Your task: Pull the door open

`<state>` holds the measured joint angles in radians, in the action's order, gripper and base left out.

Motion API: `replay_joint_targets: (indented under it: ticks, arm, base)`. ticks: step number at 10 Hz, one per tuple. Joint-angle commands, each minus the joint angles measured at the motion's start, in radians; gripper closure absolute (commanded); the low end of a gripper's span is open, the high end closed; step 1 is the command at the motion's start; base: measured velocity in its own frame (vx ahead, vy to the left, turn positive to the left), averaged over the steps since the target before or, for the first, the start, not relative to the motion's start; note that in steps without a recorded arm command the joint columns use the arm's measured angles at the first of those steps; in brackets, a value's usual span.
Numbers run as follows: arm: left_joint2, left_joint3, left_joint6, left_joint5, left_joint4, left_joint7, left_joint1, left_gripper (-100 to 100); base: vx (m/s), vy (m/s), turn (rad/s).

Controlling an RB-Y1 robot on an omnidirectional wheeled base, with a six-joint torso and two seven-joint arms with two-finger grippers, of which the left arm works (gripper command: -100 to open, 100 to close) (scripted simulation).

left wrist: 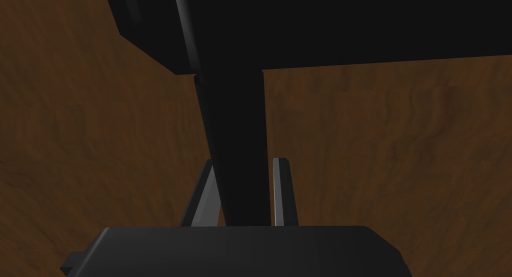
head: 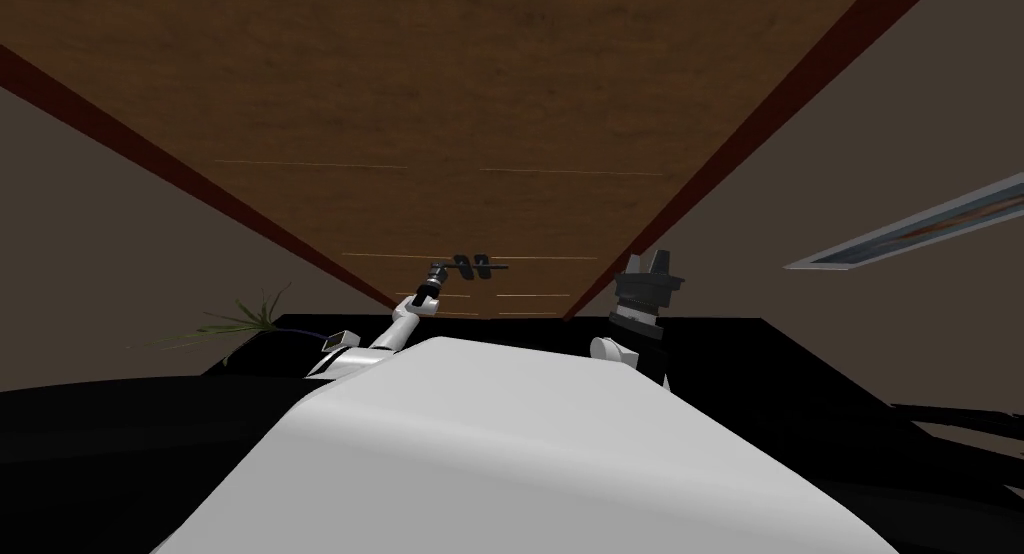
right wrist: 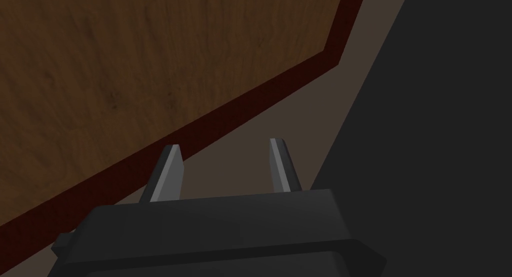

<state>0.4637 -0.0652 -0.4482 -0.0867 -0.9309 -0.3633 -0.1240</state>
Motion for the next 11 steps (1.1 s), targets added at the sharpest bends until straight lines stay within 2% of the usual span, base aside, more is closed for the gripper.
replay_joint_targets:
  ticks: [1, 7, 8, 10, 11]
  arm:
    - [0.013, 0.006, -0.007, 0.001, -0.003, -0.013, 0.013, 100]
    - [0.062, 0.090, -0.059, 0.013, -0.048, -0.091, 0.054, 100]
    - [0.067, 0.104, -0.067, 0.015, -0.055, -0.102, 0.059, 100]
    - [0.067, 0.104, -0.067, 0.015, -0.055, -0.102, 0.059, 100]
    - [0.073, 0.123, -0.077, 0.019, -0.064, -0.116, 0.065, 100]
  base:
    - [-0.168, 0.049, -0.076]
    - [-0.198, 0.057, -0.124]
    - [-0.197, 0.084, -0.094]
    - [-0.078, 0.047, -0.028]
    - [-0.088, 0.043, -0.076]
